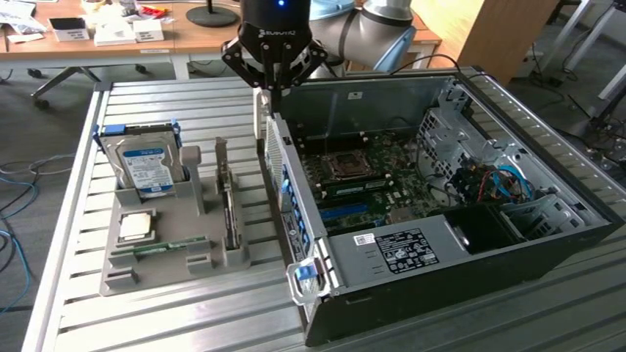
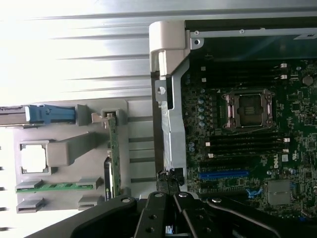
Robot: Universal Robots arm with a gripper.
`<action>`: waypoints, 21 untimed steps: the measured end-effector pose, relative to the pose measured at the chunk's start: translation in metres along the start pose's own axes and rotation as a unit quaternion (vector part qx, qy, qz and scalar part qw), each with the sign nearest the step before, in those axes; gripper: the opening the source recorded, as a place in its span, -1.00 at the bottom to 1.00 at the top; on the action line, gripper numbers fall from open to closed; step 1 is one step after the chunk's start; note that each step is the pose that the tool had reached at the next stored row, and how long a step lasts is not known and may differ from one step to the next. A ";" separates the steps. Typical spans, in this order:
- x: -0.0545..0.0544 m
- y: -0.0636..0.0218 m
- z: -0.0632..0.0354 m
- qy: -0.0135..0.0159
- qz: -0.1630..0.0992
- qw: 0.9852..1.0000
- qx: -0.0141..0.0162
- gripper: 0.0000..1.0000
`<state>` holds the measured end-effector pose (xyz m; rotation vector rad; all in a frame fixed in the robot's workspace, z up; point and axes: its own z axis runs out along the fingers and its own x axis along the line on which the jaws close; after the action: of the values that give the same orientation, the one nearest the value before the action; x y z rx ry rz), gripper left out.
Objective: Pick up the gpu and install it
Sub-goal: 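Reach for the gpu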
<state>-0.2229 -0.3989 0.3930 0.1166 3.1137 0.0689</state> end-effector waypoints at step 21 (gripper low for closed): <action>0.026 -0.0019 -0.0007 0.000 0.000 1.000 0.000 -0.79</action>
<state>-0.2488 -0.3989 0.3930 0.1165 3.1136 0.0689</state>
